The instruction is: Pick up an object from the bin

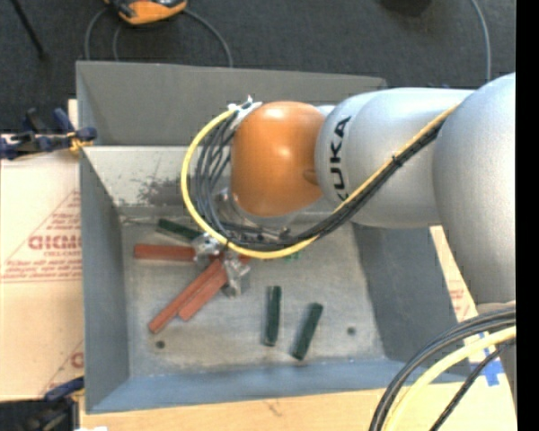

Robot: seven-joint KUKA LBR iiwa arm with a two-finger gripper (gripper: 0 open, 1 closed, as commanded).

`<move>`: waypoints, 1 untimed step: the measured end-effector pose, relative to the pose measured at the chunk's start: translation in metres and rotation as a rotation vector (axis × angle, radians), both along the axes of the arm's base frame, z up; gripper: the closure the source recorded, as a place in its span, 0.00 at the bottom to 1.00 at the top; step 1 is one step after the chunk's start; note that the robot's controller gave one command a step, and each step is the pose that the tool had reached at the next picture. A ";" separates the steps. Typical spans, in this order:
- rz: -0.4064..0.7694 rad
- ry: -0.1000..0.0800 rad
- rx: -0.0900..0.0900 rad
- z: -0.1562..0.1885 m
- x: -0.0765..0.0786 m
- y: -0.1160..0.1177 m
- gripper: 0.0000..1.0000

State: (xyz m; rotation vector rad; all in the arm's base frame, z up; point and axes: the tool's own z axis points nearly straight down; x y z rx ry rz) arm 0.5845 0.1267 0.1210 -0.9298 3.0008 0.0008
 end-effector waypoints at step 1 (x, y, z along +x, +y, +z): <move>-0.001 -0.004 0.000 0.015 0.001 0.000 1.00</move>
Offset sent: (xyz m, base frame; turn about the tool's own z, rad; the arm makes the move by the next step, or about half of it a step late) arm 0.0002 0.0000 0.0427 0.0000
